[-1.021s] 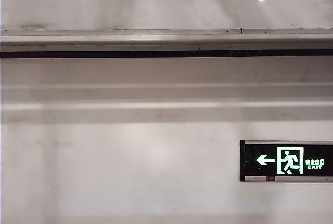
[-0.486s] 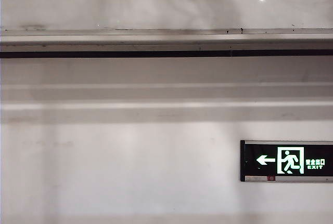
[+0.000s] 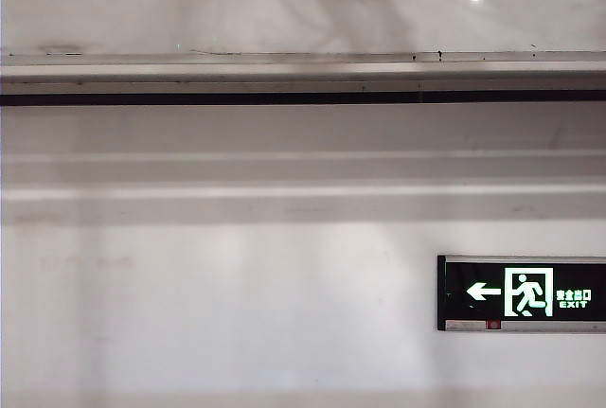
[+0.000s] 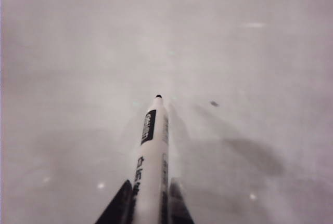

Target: Take a marker from the whiteboard tray, write "Hi!" on the whiteboard, and then put the marker back vertically into the whiteboard tray.

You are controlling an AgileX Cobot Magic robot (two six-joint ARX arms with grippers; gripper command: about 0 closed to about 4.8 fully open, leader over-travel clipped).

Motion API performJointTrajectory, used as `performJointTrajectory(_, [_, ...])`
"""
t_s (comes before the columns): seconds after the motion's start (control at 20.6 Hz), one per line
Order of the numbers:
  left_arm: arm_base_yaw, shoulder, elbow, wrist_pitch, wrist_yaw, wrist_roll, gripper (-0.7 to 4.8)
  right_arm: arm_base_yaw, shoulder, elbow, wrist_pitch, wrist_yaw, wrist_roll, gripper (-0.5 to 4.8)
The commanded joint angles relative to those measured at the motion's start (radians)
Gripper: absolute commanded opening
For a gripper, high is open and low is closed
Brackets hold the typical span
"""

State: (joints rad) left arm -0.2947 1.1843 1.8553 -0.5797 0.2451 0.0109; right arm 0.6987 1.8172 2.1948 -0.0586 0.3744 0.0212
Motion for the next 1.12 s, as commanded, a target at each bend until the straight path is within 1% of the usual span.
performJointTrajectory(0.05, [0.0, -0.004, 0.006, 0.007, 0.032, 0.006, -0.06, 0.003, 0.025, 0.006, 0.071, -0.019, 0.0, -0.02])
performJointTrajectory(0.34, [0.0, -0.006, 0.006, -0.004, 0.032, 0.006, -0.06, 0.005, 0.067, 0.006, 0.1, -0.01, -0.005, -0.02])
performJointTrajectory(0.49, [0.0, -0.006, 0.006, -0.007, 0.032, 0.007, -0.06, 0.004, 0.087, 0.006, 0.145, -0.01, -0.055, -0.02])
performJointTrajectory(0.68, [0.0, -0.005, 0.006, -0.014, 0.032, 0.007, -0.06, 0.001, 0.106, 0.005, 0.143, -0.006, -0.056, -0.02])
performJointTrajectory(1.12, [0.0, -0.005, 0.006, -0.023, 0.032, 0.007, -0.06, 0.003, 0.112, 0.006, 0.037, -0.007, -0.055, -0.02])
